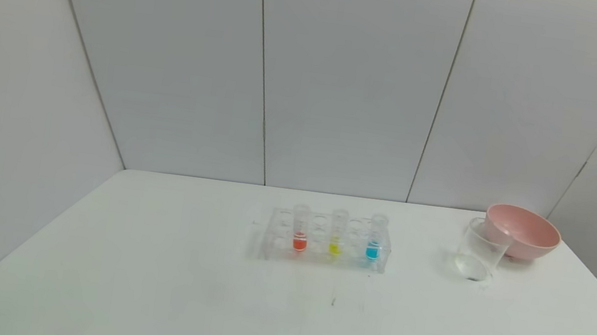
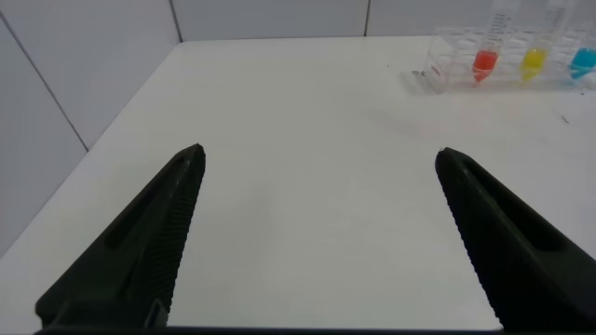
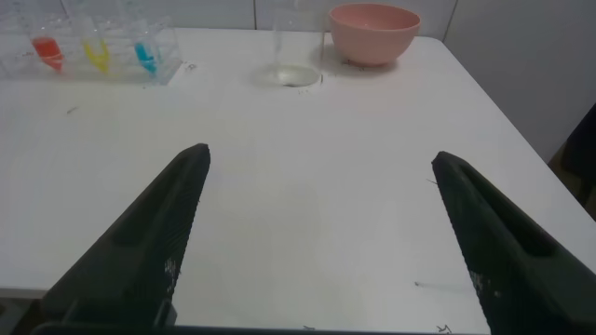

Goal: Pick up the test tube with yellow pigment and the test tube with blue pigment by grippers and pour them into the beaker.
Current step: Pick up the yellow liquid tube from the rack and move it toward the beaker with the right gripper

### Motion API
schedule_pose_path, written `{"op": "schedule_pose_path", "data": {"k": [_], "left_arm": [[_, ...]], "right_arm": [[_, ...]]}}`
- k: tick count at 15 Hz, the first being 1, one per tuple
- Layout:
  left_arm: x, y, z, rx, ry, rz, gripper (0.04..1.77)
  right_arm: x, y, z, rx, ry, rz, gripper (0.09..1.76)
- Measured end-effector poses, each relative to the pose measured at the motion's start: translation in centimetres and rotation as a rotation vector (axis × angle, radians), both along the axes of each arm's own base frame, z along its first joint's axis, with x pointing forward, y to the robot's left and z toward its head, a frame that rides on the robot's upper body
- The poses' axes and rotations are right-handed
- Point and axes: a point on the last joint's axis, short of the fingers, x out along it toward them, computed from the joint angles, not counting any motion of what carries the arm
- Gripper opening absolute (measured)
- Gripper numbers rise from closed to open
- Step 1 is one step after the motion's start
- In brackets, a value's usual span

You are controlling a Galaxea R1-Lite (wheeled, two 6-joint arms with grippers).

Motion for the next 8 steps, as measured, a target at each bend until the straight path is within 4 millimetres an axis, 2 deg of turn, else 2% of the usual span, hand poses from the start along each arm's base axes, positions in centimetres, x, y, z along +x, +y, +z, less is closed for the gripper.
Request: {"op": "schedule_pose_path", "data": {"k": [6, 8], "left_arm": [[0.0, 0.0, 0.0, 0.0, 0.0, -0.001, 1.76], [0.0, 0.0, 0.0, 0.0, 0.0, 0.0, 1.76]], "right_arm": [[0.0, 0.0, 0.1, 0.001, -0.003, -0.002, 1.71], [-0.4, 0.0, 1.2, 0.002, -0.037, 0.002, 1.71]]}}
